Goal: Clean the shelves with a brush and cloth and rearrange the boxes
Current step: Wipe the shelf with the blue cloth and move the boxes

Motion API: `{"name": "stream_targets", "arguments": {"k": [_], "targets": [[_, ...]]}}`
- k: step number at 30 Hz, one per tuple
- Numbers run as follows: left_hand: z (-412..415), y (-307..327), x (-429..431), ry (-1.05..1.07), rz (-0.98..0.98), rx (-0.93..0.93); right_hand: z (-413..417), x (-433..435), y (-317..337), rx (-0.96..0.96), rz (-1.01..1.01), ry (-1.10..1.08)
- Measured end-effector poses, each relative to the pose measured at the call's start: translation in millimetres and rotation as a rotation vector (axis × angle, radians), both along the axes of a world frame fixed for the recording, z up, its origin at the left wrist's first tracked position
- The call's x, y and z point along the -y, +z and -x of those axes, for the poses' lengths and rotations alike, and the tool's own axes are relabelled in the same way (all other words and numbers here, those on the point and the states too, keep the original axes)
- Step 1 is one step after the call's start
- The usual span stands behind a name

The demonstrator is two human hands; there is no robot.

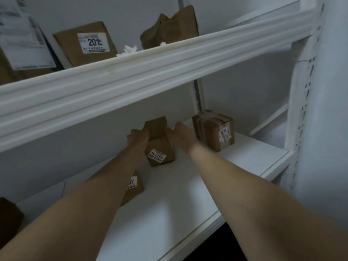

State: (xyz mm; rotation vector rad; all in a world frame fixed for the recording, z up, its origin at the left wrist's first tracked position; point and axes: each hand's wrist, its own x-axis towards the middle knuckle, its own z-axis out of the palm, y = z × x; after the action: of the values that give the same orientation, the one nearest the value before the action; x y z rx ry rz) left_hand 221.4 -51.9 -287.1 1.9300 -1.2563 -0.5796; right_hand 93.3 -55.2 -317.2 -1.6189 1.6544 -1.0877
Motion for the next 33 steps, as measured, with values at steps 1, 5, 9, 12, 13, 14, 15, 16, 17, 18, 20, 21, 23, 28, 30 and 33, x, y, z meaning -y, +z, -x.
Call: {"name": "stream_targets", "arguments": {"k": [1, 5, 9, 12, 13, 14, 15, 16, 17, 18, 20, 21, 23, 28, 30, 33], "targets": [[-5.7, -2.7, -2.5, -0.042, -0.028, -0.084, -9.2, 0.7, -3.8, 0.024, -0.034, 0.021], [-6.9, -4.8, -16.6, -0.166, -0.082, -0.41, -21.4, -2.4, -6.0, 0.039, -0.067, 0.059], [7.0, -0.9, -36.6, -0.221, -0.12, -0.5, -10.1, -12.9, 0.4, 0.037, -0.094, -0.028], [15.2, -0.2, -54.4, -0.293, -0.148, -0.602, 0.2, -26.6, 5.2, -0.019, -0.126, -0.049], [16.8, -0.1, -60.5, -0.296, -0.146, -0.61, 2.2, -30.9, 6.3, -0.04, -0.14, -0.056], [18.4, 0.2, -66.5, -0.295, -0.144, -0.614, 3.2, -35.8, 6.9, -0.049, -0.142, -0.07], [19.7, 0.9, -72.3, -0.29, -0.137, -0.61, 3.2, -41.1, 7.3, -0.048, -0.155, -0.092], [20.4, 1.5, -77.9, -0.285, -0.13, -0.608, 2.4, -46.0, 7.6, -0.054, -0.17, -0.11], [20.4, 1.4, -82.7, -0.286, -0.126, -0.603, 1.5, -51.2, 7.3, -0.066, -0.185, -0.121], [20.1, 1.9, -88.0, -0.29, -0.131, -0.599, 0.1, -55.0, 5.9, -0.082, -0.195, -0.126], [17.9, 3.5, -97.8, -0.314, -0.148, -0.583, -4.8, -61.6, 5.5, -0.107, -0.21, -0.148], [15.6, 3.7, -100.7, -0.324, -0.148, -0.564, -8.2, -65.7, 7.8, -0.117, -0.207, -0.179], [9.0, 7.7, -109.8, -0.323, -0.134, -0.523, -17.4, -72.2, 14.5, -0.155, -0.18, -0.253], [-38.3, 10.2, -123.7, -0.144, -0.015, -0.265, -70.4, -89.6, 34.5, -0.307, 0.036, -0.157], [-62.0, 8.5, -131.4, -0.108, 0.023, -0.172, -94.7, -98.5, 37.4, -0.32, 0.098, -0.076], [-103.1, 10.4, -154.0, -0.043, 0.021, -0.107, -133.4, -115.3, 36.7, -0.356, 0.121, 0.02]]}}
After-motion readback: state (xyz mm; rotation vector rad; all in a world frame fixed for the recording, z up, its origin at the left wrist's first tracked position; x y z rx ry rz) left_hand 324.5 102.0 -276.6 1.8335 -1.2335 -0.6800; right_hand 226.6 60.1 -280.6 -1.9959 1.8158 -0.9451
